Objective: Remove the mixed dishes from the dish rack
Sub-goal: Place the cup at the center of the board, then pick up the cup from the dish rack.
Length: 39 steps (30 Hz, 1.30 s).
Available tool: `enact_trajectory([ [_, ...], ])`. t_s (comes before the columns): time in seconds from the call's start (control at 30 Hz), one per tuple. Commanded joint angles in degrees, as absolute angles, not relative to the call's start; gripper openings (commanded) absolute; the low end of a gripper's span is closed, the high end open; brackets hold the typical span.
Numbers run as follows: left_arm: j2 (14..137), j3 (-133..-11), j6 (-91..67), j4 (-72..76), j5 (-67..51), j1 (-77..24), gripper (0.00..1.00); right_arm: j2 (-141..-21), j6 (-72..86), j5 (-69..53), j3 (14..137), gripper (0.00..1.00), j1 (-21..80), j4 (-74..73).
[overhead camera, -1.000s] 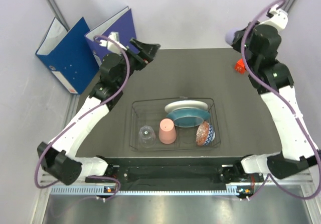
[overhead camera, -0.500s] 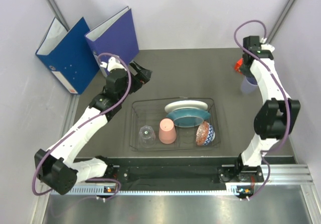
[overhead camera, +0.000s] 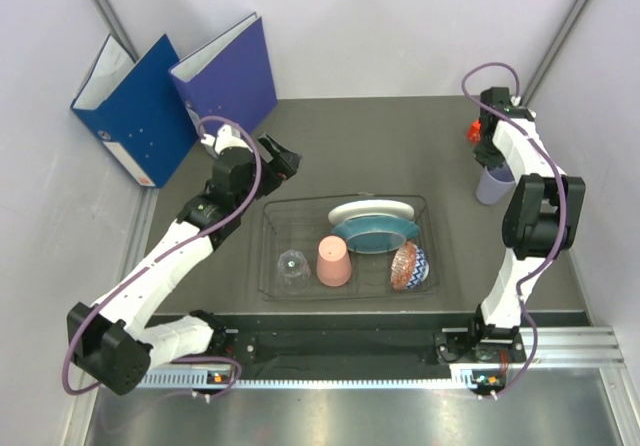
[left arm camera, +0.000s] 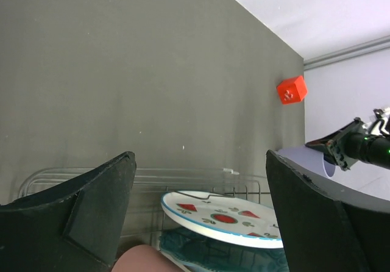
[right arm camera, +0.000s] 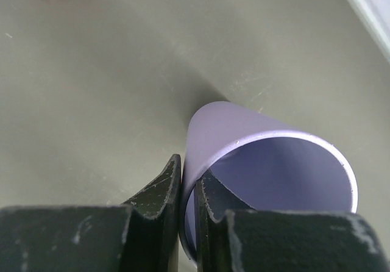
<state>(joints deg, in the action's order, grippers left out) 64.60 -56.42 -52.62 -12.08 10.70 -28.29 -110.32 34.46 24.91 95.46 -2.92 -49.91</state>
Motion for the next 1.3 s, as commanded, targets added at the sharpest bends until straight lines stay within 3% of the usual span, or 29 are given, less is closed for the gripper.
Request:
enact_trajectory([
  [0.0,63.63,-55.99,-51.95,-10.99,9.67,-28.56,0.91,-111.00,33.14,22.41,94.04,0.00,-3.52,-45.62],
  [0.2,63.98,-55.37,-52.03,-10.72,9.14,-28.48,0.91,-112.24,32.52,22.15,93.43,0.01,-3.78,-45.00],
  [0.43,65.21,-55.37,-51.77,-9.58,7.12,-28.56,0.91,-108.90,33.05,20.04,91.67,0.34,-3.69,-43.51],
  [0.93,64.95,-57.39,-47.46,-12.30,7.56,-28.74,0.96,-90.72,37.88,8.80,103.18,0.56,-2.03,-42.73],
  [1.1,64.34,-58.79,-40.97,-17.74,11.23,-31.80,0.96,-71.52,31.65,5.35,87.69,0.64,10.41,-26.92],
  [1.17,63.46,-59.24,-36.24,-21.08,18.67,-37.66,0.96,-65.42,28.76,8.51,80.98,0.74,15.44,-19.45],
  [1.27,63.45,-59.94,-34.19,-24.94,20.57,-42.96,0.97,-56.88,27.95,10.97,71.04,0.84,22.84,-15.29],
])
